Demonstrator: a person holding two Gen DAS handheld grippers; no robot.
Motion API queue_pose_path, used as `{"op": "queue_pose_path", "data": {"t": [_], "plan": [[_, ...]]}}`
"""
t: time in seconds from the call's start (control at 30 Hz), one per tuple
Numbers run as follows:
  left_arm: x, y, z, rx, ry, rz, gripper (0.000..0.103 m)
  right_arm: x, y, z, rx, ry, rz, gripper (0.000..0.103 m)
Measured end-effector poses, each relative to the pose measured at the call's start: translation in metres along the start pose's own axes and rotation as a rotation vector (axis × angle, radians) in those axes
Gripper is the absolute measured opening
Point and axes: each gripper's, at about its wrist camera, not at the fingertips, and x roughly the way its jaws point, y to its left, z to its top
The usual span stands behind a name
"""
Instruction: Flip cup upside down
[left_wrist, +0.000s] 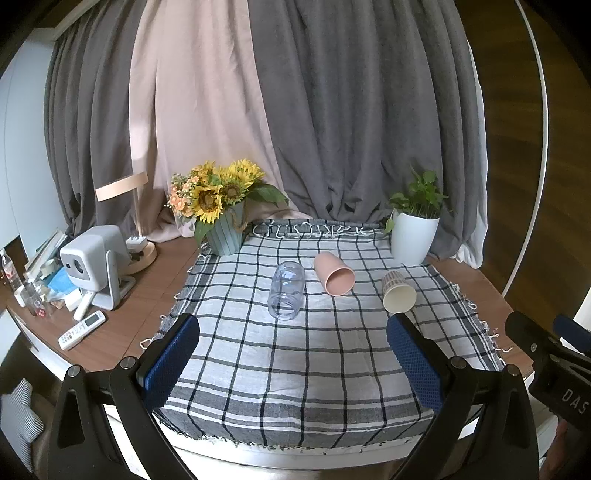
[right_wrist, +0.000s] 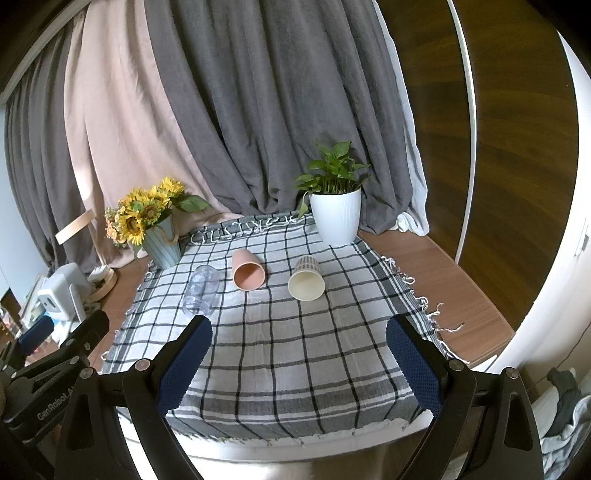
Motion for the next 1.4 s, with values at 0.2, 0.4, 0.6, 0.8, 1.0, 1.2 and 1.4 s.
{"op": "queue_pose_path", "data": {"t": [0.2, 0.4, 0.6, 0.8, 1.0, 1.2, 1.4], "plan": [[0.0, 0.001, -0.001, -0.003, 0.006, 0.0, 0.103, 0.002, -0.001, -0.002, -0.002, 0.005, 0.001, 0.096], [0.009, -0.001, -0.006, 0.001, 0.039, 0.009, 0.103, 0.012, -0.005, -0.004, -0.005, 0.022, 0.008, 0.096], [0.044, 0.011, -0.003, -0.032, 0.158, 0.021, 0.103, 0.04, 0.003, -0.003, -0.013, 0.092, 0.016, 0.096], [0.104, 0.034, 0.012, -0.055, 0.261, 0.029, 0.103, 0.094, 0.023, 0.009, -0.007, 0.188, 0.051, 0.096], [0.179, 0.055, 0.035, -0.062, 0.359, 0.028, 0.103, 0.168, 0.053, 0.032, -0.006, 0.302, 0.056, 0.096], [0.251, 0.07, 0.06, -0.059, 0.408, 0.055, 0.103, 0.25, 0.079, 0.065, -0.026, 0.41, 0.045, 0.096], [0.311, 0.079, 0.077, -0.087, 0.47, 0.044, 0.103, 0.322, 0.107, 0.09, -0.078, 0.484, 0.07, 0.095]]}}
